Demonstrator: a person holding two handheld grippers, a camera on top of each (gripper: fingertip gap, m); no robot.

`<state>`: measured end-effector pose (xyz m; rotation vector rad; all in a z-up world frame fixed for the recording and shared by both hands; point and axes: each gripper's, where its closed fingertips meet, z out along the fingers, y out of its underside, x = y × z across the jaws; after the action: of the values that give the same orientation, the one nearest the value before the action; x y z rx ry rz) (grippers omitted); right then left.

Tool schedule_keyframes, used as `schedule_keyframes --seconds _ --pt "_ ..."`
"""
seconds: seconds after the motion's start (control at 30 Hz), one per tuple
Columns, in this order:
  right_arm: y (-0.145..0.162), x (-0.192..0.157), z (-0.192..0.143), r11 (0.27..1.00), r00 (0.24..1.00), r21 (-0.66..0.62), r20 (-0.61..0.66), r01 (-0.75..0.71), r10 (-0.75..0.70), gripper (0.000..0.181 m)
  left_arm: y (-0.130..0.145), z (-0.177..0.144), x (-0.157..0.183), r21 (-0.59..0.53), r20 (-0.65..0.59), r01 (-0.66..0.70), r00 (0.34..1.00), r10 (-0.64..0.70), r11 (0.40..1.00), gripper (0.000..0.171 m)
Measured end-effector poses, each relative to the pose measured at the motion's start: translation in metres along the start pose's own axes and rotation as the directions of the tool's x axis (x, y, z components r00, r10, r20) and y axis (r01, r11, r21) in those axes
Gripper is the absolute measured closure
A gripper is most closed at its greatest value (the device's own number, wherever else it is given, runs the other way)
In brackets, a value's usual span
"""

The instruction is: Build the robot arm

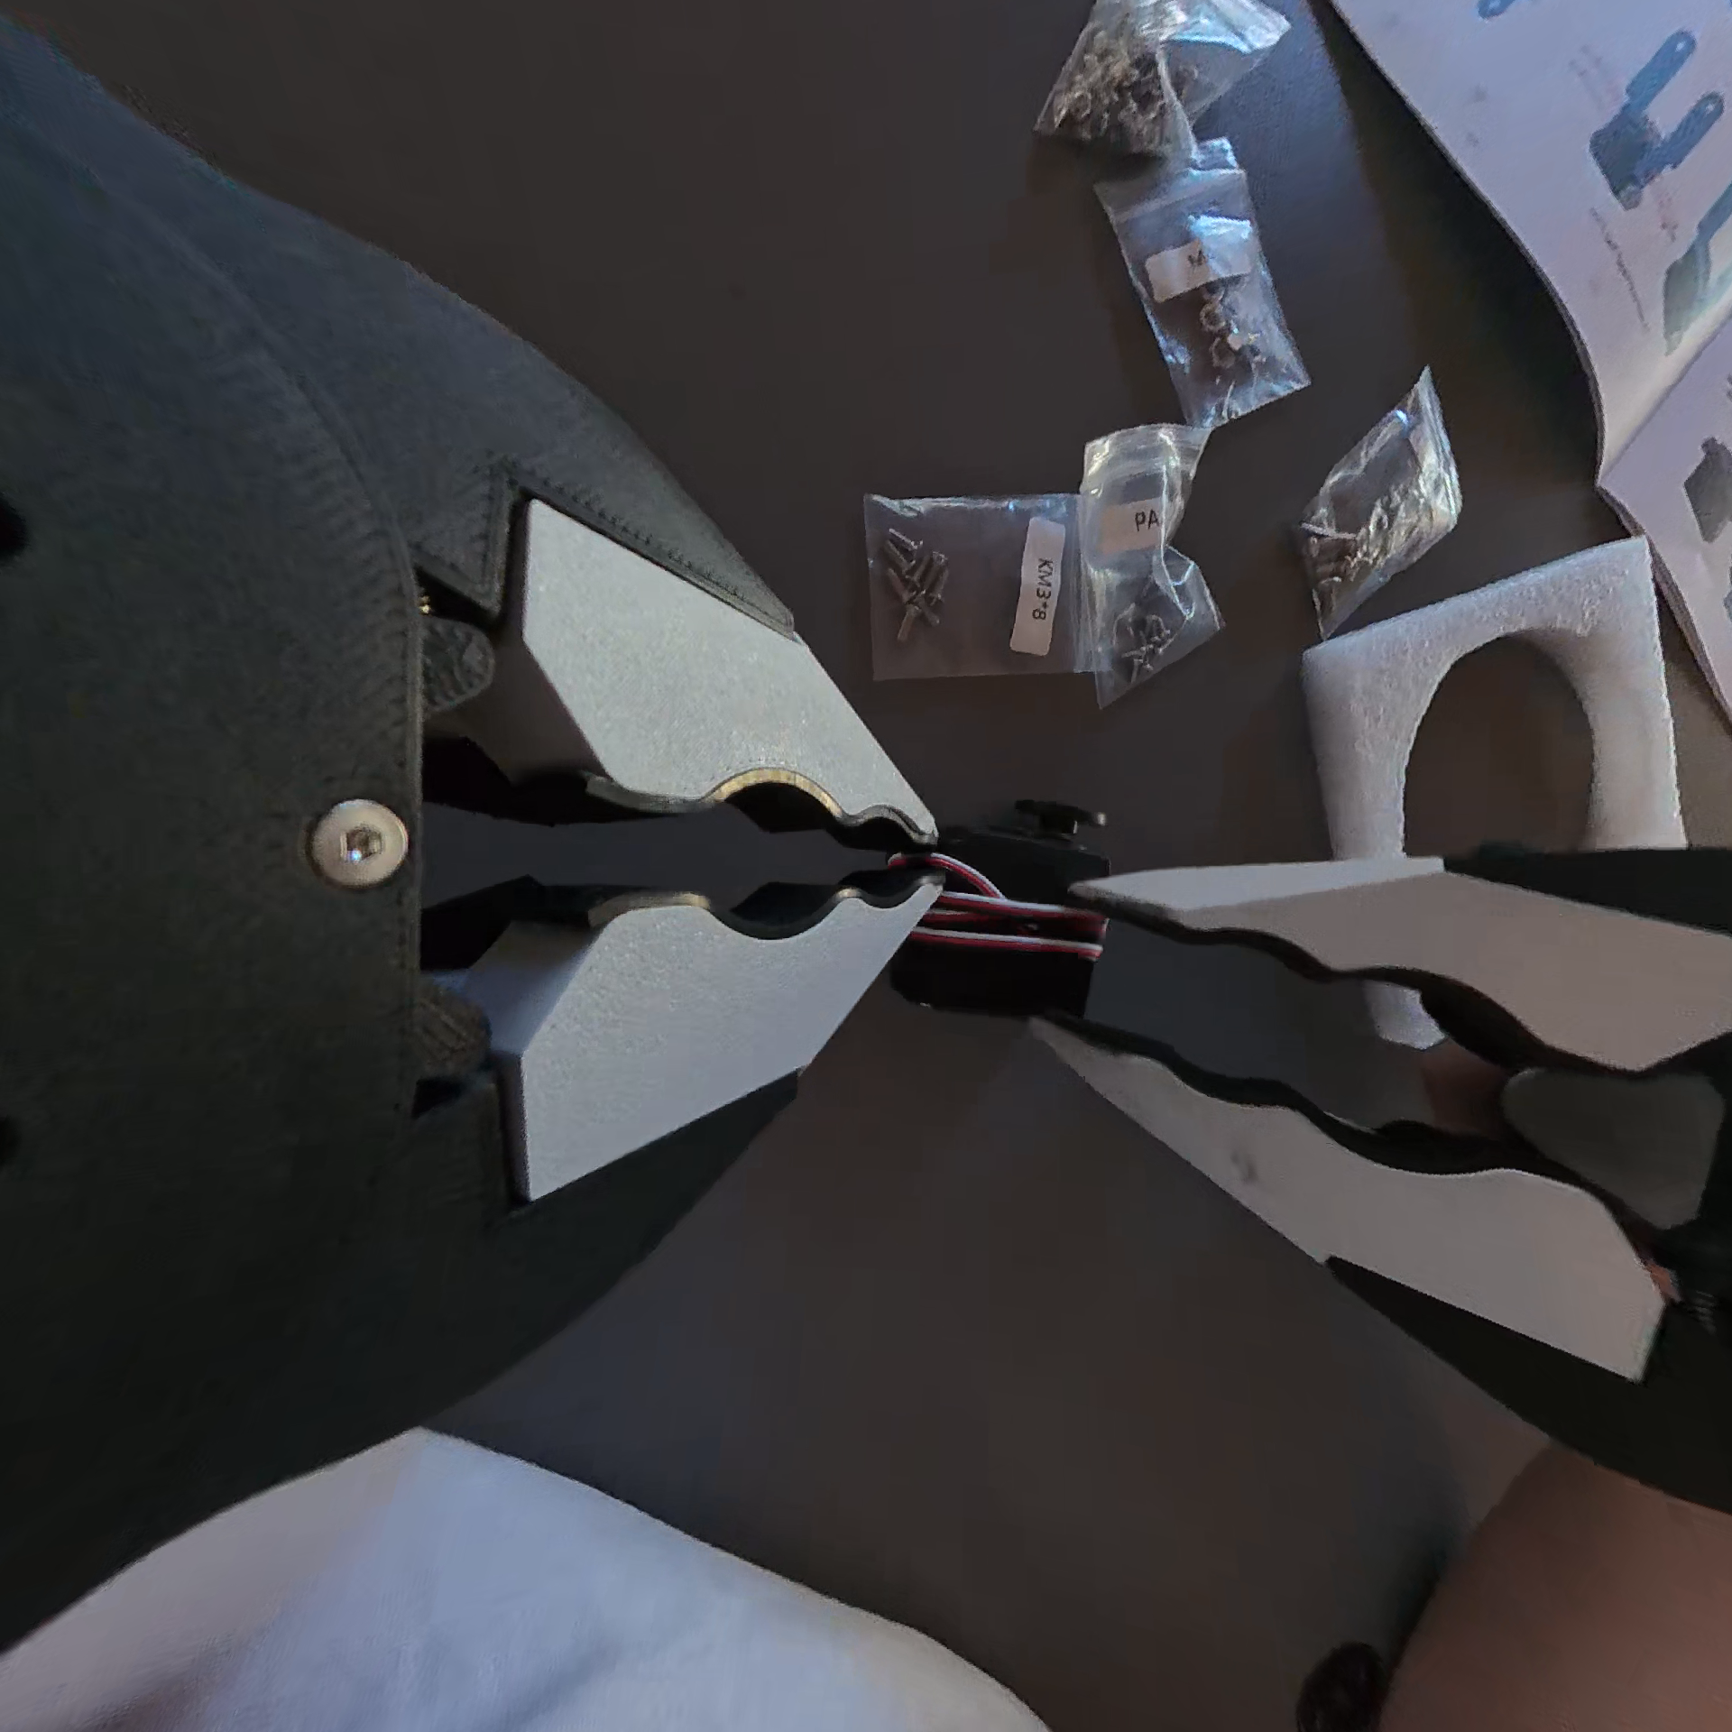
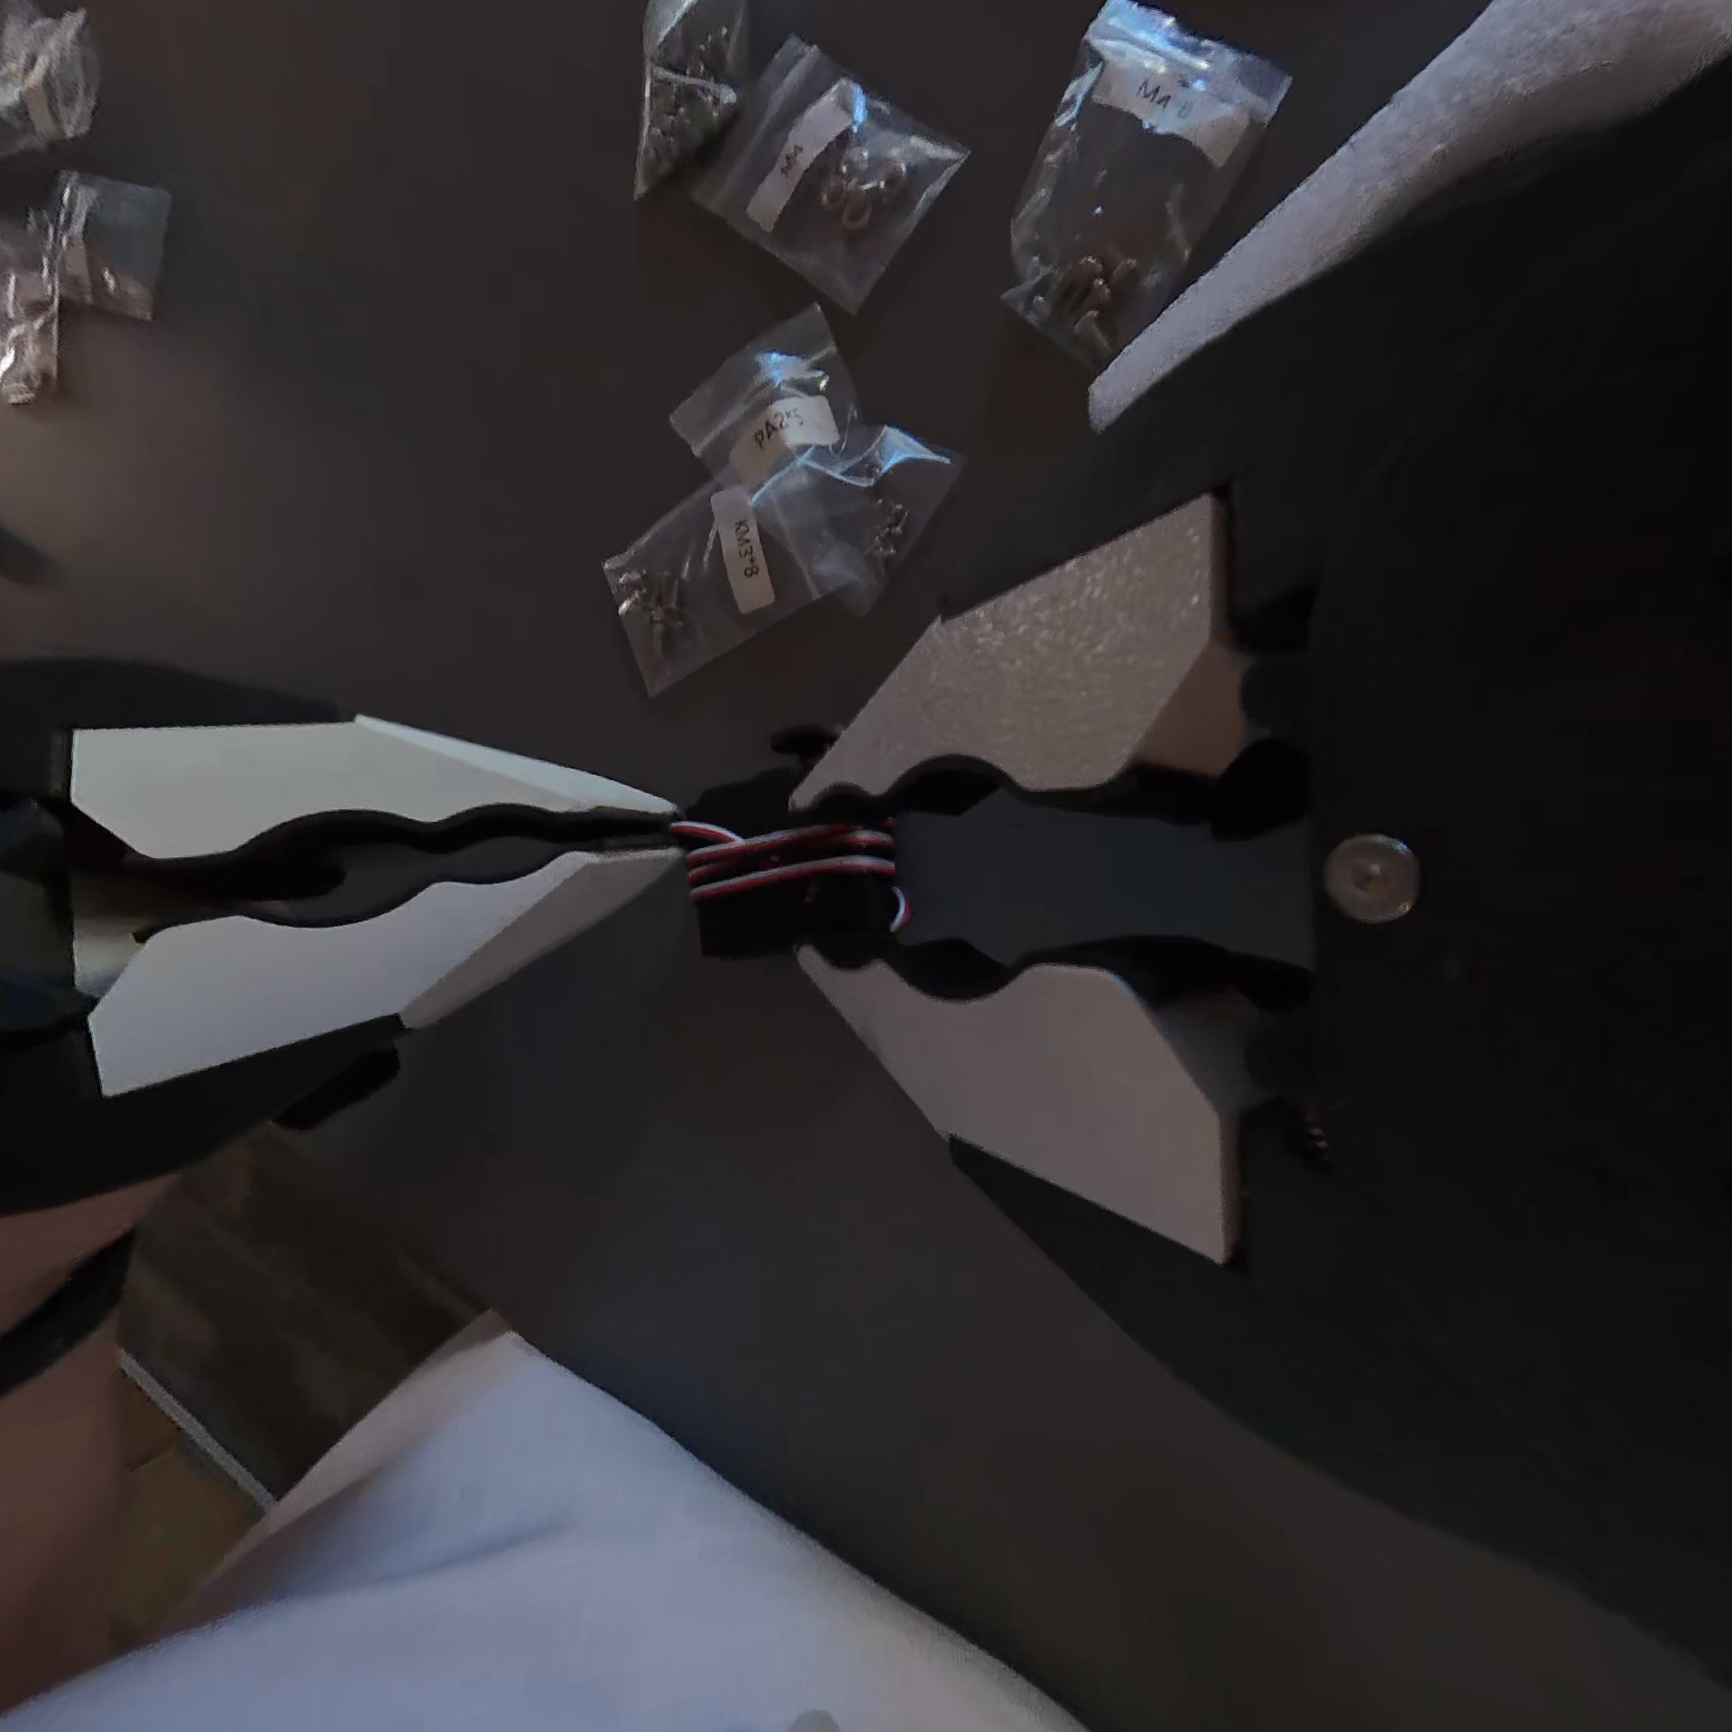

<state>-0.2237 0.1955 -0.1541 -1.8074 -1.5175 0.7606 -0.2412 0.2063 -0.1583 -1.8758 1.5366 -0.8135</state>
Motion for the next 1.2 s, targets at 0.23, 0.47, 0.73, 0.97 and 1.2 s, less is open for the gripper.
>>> schedule_keyframes --seconds 0.23,0.47,0.73,0.97,1.2 --pt "0.000 -0.002 -0.001 0.999 0.997 0.012 -0.056 0.050 -0.049 0.165 -0.001 0.000 -0.002 0.076 -0.014 0.236 0.972 -0.235 0.969 0.169" --pt "-0.001 -0.003 0.000 0.997 0.995 0.040 -0.077 0.063 -0.060 0.166 -0.001 -0.003 0.001 0.114 -0.047 0.313 0.950 -0.310 0.943 0.168" --pt "-0.002 -0.002 0.001 0.995 0.994 0.044 -0.077 0.084 -0.081 0.166 -0.015 -0.008 -0.001 -0.057 -0.113 -0.232 0.968 0.225 0.971 0.159" --pt "-0.002 -0.002 0.001 0.995 0.994 0.058 -0.084 0.076 -0.071 0.166 -0.019 0.013 0.015 -0.119 -0.386 -0.162 0.917 0.104 0.980 0.146" --pt "-0.002 0.001 0.001 0.996 0.995 0.067 -0.091 0.053 -0.046 0.167 -0.015 0.015 0.020 -0.107 -0.372 -0.162 0.921 0.111 0.981 0.126"
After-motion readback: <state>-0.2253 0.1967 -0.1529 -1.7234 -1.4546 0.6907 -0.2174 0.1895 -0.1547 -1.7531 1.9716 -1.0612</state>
